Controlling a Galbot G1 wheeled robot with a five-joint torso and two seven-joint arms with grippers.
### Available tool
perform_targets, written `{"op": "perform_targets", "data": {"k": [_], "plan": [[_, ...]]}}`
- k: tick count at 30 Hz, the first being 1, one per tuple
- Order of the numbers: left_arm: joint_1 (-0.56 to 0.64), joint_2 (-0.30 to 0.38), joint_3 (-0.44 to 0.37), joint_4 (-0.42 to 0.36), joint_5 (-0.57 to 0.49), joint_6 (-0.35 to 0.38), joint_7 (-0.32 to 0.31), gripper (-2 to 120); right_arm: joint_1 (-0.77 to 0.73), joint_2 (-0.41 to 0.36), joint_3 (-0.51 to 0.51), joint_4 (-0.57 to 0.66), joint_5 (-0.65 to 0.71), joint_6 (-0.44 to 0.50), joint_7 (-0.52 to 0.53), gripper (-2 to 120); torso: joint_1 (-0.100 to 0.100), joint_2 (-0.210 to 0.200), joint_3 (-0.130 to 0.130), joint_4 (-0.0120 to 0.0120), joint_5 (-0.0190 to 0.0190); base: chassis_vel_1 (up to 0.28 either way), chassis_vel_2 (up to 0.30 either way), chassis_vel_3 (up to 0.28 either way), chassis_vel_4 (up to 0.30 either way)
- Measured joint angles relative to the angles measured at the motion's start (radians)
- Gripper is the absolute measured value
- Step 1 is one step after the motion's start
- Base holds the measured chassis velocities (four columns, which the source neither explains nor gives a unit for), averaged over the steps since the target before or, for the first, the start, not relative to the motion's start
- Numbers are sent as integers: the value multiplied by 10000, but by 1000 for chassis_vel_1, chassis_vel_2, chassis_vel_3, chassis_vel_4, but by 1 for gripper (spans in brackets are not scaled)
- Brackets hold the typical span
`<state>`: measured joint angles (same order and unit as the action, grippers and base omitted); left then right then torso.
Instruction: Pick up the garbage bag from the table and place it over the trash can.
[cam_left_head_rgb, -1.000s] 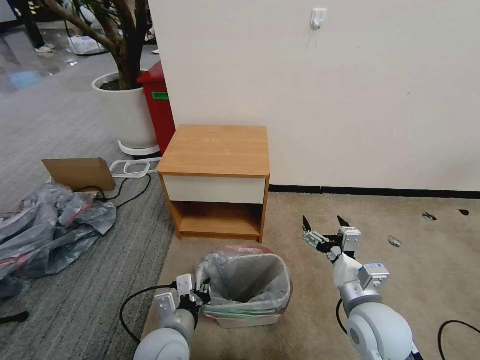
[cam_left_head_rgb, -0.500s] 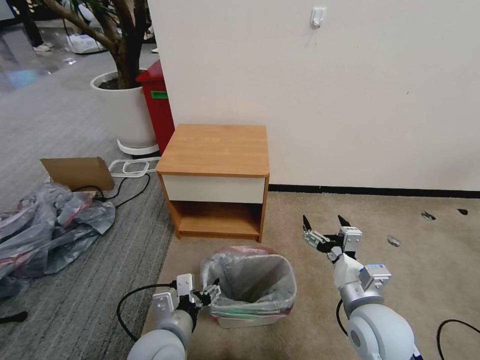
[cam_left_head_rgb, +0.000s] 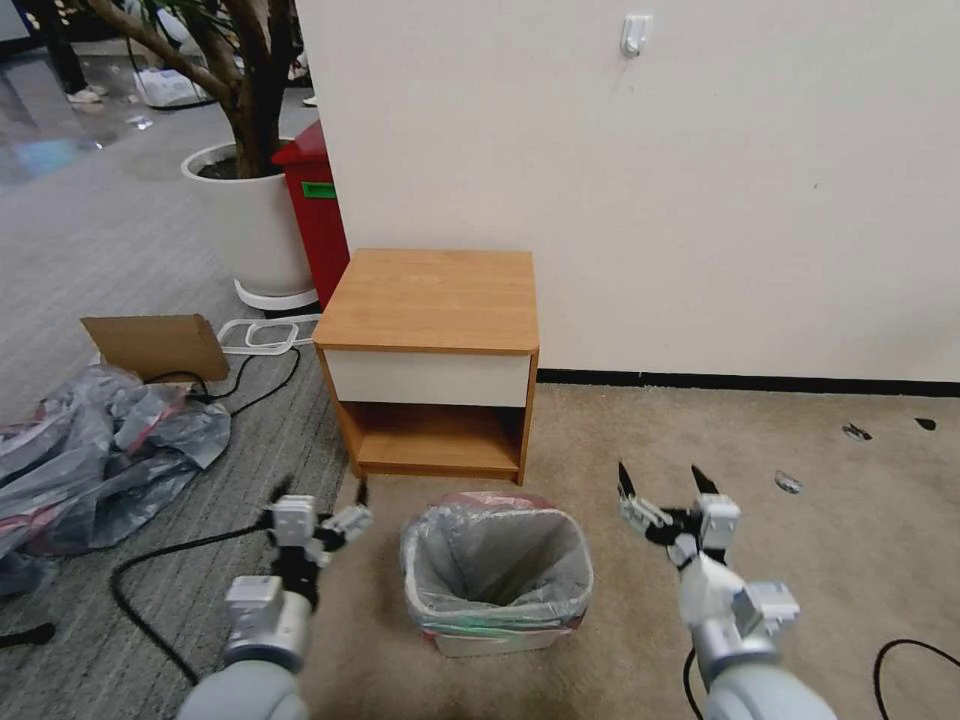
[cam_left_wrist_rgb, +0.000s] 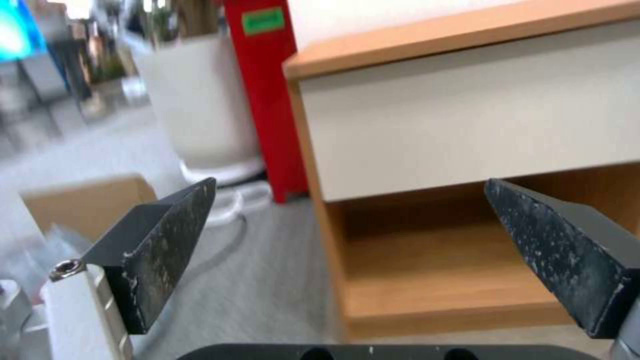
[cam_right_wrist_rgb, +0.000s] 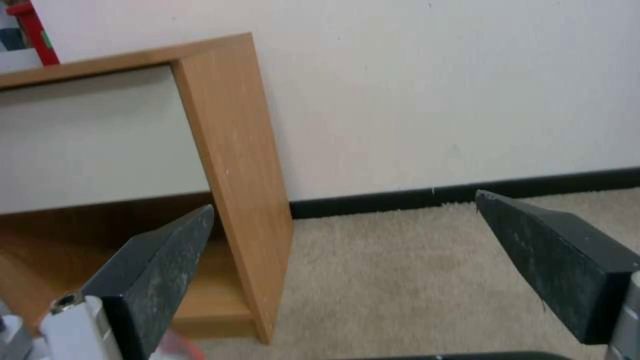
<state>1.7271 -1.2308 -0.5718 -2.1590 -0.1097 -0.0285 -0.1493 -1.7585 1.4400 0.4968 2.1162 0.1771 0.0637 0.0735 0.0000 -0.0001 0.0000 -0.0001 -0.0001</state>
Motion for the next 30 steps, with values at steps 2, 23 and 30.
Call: {"op": "perform_targets", "data": {"k": [2,23,30], "plan": [[82,-50,-213,142,289,-248,228,100,-99,3,-35,-101,0,249,7,100,0,0,0,0,1,0,0,0,0],[581,-472,-632,749,1000,-832,690,100,-340,17,-131,-578,-221,1231,177,100,0,0,0,1,1,0,0,0,0],[575,-468,-619,741,972,-812,667,100,-332,13,-132,-572,-218,1209,183,100,0,0,0,1,1,0,0,0,0]]}}
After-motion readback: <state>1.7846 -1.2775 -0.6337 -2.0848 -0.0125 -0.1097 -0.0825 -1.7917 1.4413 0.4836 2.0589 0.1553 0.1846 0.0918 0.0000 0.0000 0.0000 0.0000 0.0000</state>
